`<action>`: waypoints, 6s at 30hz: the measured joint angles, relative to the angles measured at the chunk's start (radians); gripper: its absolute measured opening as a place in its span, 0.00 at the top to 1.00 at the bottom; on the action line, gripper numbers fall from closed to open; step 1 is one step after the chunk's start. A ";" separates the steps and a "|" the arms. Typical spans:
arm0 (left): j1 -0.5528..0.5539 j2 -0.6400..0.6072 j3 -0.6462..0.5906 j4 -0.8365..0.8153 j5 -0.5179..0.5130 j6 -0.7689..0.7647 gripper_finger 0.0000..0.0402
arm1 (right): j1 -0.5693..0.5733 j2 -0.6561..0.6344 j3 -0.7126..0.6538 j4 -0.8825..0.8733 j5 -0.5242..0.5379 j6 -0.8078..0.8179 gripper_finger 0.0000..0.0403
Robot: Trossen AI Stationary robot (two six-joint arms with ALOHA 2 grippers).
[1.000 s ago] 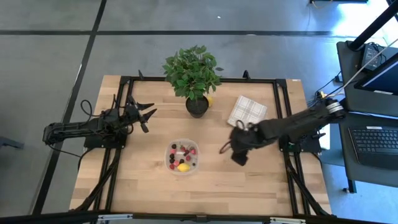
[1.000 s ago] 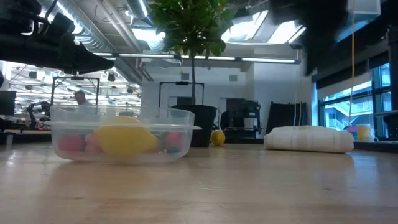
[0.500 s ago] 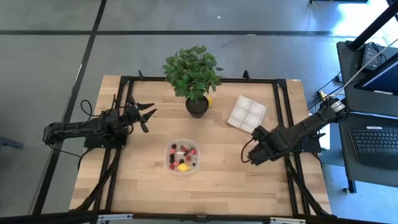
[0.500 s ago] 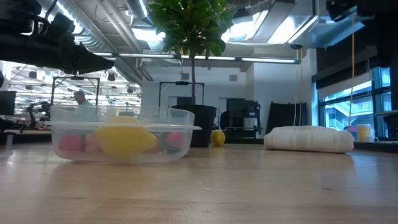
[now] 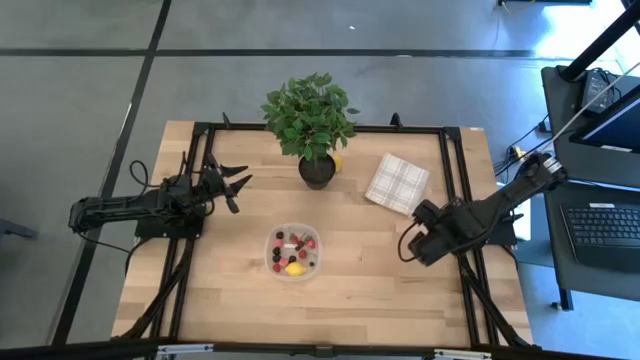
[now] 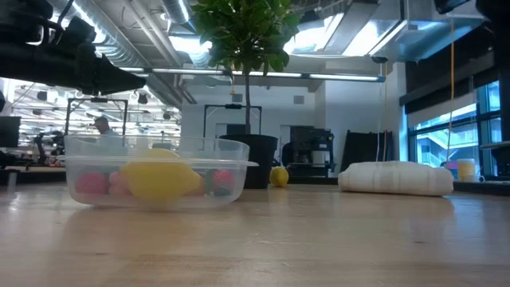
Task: Pick and placing Produce into tupperware
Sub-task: Put the pink peach into the transparent bin
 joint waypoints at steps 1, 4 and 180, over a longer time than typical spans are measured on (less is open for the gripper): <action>0.000 0.000 0.000 0.000 0.000 0.000 0.69 | 0.000 -0.017 -0.001 -0.001 0.017 -0.002 0.25; 0.000 0.000 0.000 0.000 0.000 0.000 0.69 | 0.000 -0.087 -0.054 0.001 0.037 0.001 0.25; 0.000 0.000 0.000 -0.003 -0.003 -0.054 0.69 | -0.438 0.578 0.224 1.278 -0.418 -1.443 0.79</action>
